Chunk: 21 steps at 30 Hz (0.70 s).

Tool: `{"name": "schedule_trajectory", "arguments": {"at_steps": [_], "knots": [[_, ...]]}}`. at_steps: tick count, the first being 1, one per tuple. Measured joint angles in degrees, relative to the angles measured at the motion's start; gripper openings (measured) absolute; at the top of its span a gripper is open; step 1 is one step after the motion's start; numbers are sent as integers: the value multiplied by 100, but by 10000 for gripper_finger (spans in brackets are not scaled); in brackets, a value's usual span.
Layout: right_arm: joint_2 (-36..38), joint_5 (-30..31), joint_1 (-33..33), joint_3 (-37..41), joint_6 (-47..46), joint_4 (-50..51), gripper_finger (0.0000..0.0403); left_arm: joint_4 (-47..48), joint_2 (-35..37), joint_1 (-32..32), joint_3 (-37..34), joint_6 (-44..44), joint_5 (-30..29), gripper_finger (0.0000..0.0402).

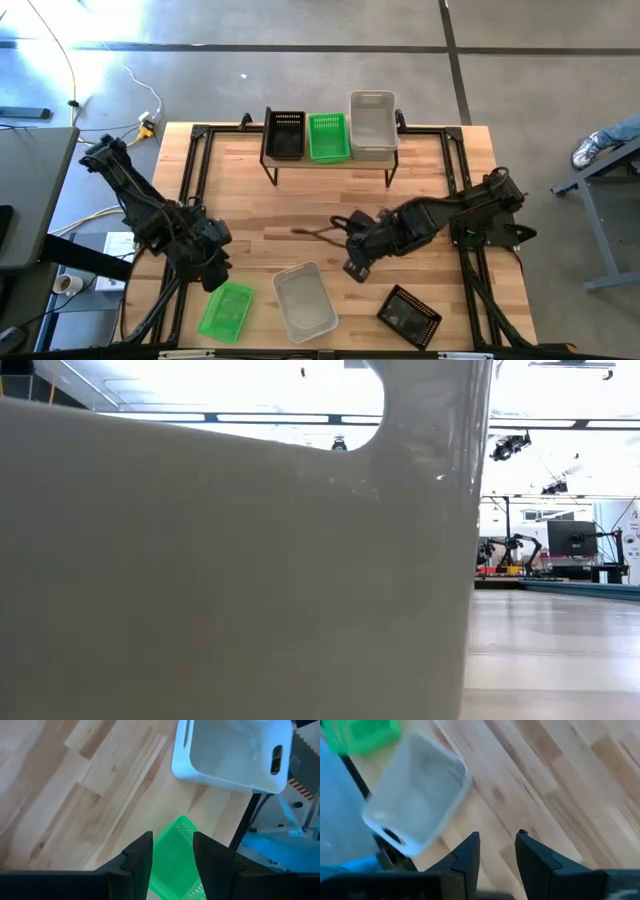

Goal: Stack baskets on shelf by color
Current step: Stack the black bin on top of the stacked black bins on the shelf

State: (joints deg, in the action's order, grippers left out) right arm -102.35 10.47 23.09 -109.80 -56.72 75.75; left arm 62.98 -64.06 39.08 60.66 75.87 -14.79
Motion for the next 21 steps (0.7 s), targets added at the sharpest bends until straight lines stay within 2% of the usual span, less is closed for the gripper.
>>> {"name": "schedule_trajectory", "arguments": {"at_steps": [10, 21], "knots": [[0, -91, 642, 0, -248, 767, 110, -8, -396, 246, 0, 1036, 18, 130], [-1, 110, 1251, 0, -639, 1346, 110, -24, -410, 463, 0, 2026, 22, 130]]}}
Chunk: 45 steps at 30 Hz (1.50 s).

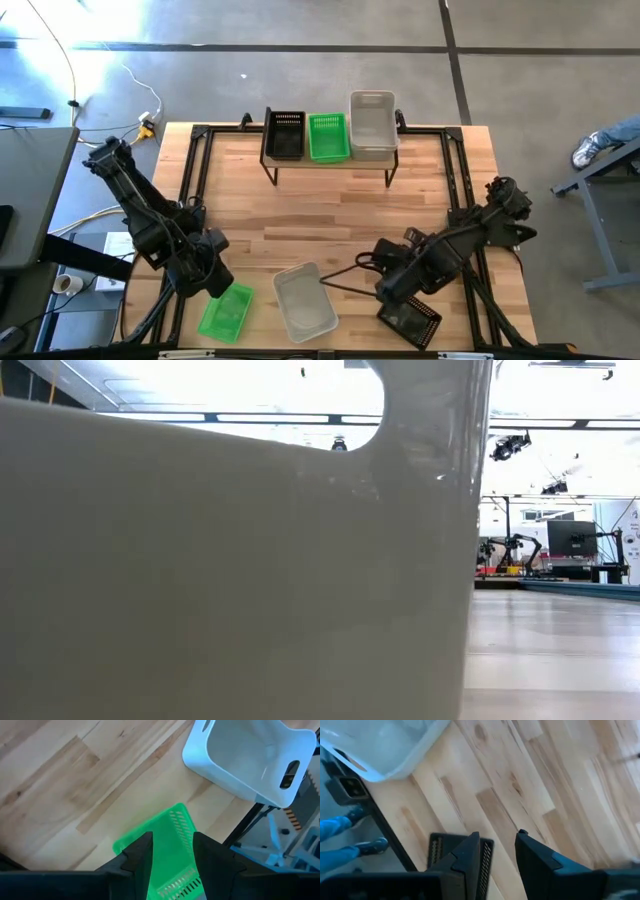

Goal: Stack baskets on shelf by color
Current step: Stack the black bin on top of the stacked black bins on the shelf

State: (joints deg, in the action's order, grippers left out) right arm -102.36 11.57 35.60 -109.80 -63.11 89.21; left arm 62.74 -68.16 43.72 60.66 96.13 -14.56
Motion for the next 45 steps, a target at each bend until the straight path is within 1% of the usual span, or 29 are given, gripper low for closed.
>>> {"name": "schedule_trajectory", "arguments": {"at_steps": [3, 7, 10, 13, 17, 23, 28, 31, 35, 39, 42, 45], "knots": [[-1, 21, 110, 4, -87, 81, 110, -3, 0, 84, 0, 244, -1, 130], [-1, 194, 255, 19, -92, 74, 110, -12, 0, 131, 0, 462, -2, 130], [-7, 143, 333, 307, -116, 75, 110, -102, 0, 141, 0, 514, -1, 130], [-7, -204, 413, 816, -108, 27, 110, -326, 0, 141, 0, 457, -24, 130], [-7, -531, 509, 1500, -132, -288, 110, -546, 0, 141, 0, 388, -131, 130], [38, -1301, 507, 2374, 37, -1142, 110, -586, 0, 138, 0, 377, -149, 130], [130, -1667, 507, 2953, 53, -1867, 110, -588, 0, 138, 0, 377, -165, 130], [232, -1781, 507, 3256, 2, -2221, 110, -590, 0, 138, 0, 377, -171, 130], [266, -1953, 507, 3583, -93, -2369, 110, -594, 0, 138, 0, 376, -171, 130], [268, -2201, 507, 3879, -95, -2779, 110, -600, 0, 138, 0, 374, -171, 130], [268, -2227, 507, 4054, -129, -3077, 110, -601, 0, 138, 0, 374, -171, 130], [268, -2240, 507, 4165, -149, -3078, 110, -601, 0, 138, 0, 374, -173, 130]]}}
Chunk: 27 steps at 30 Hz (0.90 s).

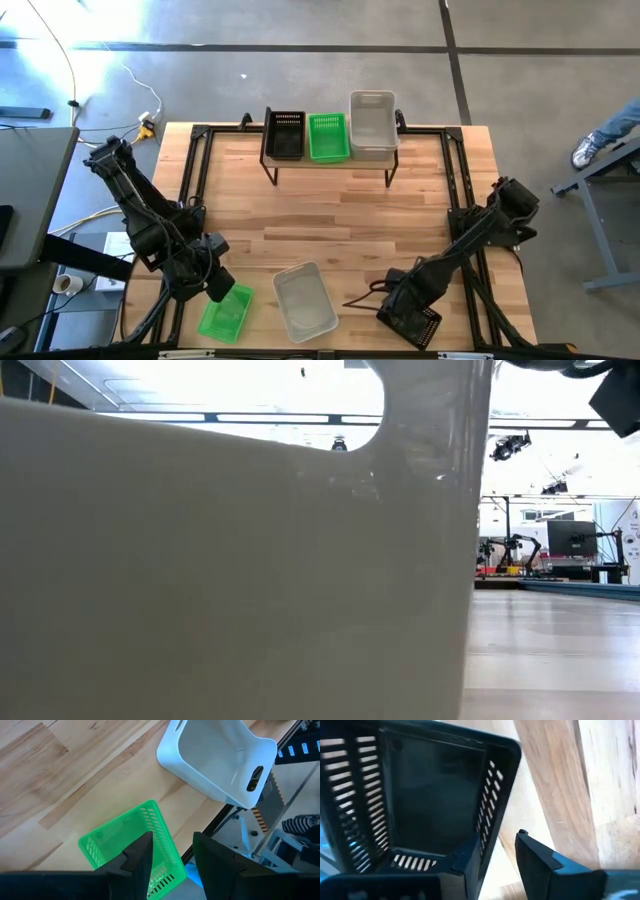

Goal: Stack baskets on shelf by color
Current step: Stack the black bin on top of the stacked black bins on the shelf

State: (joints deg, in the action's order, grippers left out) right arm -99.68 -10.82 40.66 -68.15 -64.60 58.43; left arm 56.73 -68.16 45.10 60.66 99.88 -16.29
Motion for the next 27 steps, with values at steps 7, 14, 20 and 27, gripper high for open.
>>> {"name": "schedule_trajectory", "arguments": {"at_steps": [7, 14, 20, 27], "knots": [[4, -90, 0, 351, -69, -485, 110, 0, 0, 0, 0, -2, -123, 130], [4, -351, -13, 570, -354, -687, 57, -2, 0, -5, 0, -215, -185, 130], [4, -406, -133, 306, -604, -656, 14, -2, 0, -13, 0, -590, -607, 130], [4, -117, -327, -403, -1065, 110, 3, -2, 0, -13, 0, -1329, -910, 130]]}}
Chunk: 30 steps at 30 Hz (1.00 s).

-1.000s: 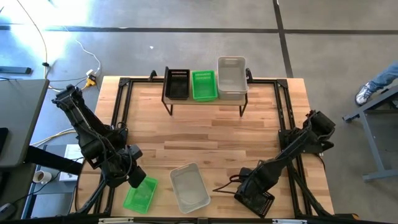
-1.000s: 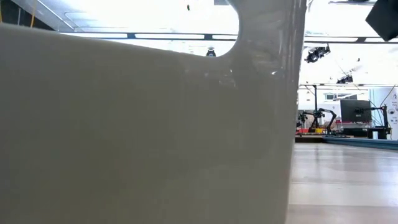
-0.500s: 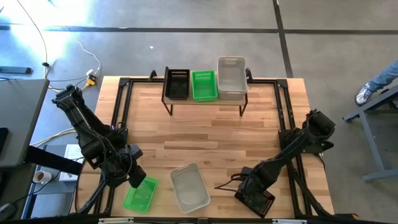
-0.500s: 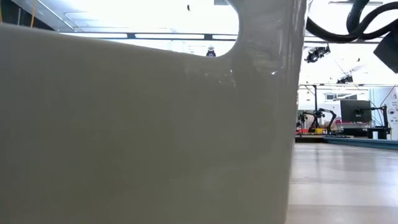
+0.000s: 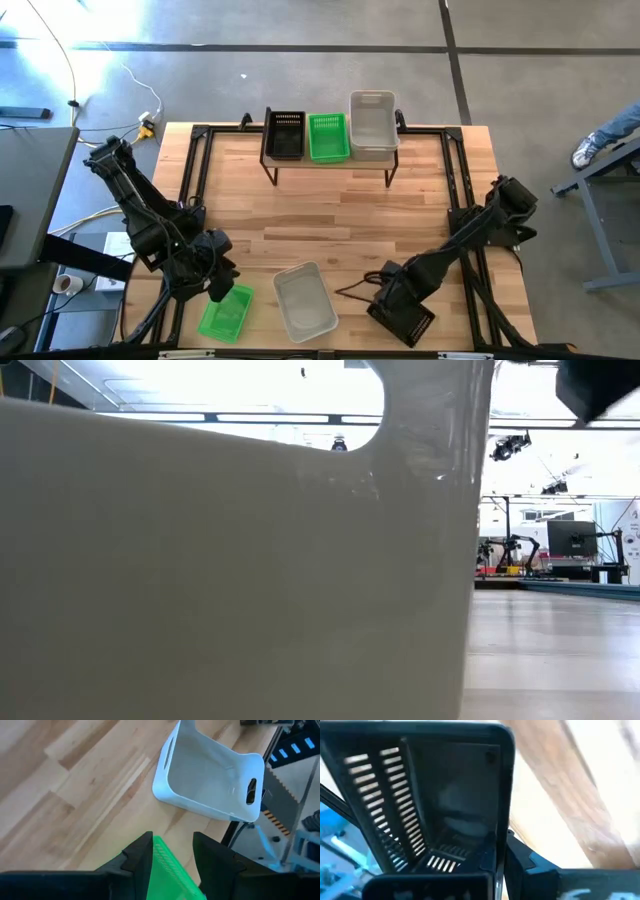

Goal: Stack baskets on shelf by color
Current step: Stack the black bin on top of the stacked black bins on the shelf

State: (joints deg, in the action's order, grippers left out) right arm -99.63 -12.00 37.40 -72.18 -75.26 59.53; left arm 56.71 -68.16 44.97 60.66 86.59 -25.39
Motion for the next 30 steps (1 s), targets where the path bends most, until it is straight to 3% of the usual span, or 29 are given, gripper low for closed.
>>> {"name": "schedule_trajectory", "arguments": {"at_steps": [8, 13, 23, 30], "knots": [[0, 1053, -183, -1275, -1160, 1428, 1, -2, 0, 0, 0, -1044, -278, 130], [0, 1903, -410, -2021, -1345, 1769, 1, -1, 0, 0, 0, -1582, -596, 130], [-2, 3512, -1067, -2790, -1050, 1628, 0, -15, 0, -196, 0, -2481, -1095, 130], [-2, 4035, -1530, -2837, -336, 592, 0, -393, 0, -692, 0, -3448, -1164, 130]]}}
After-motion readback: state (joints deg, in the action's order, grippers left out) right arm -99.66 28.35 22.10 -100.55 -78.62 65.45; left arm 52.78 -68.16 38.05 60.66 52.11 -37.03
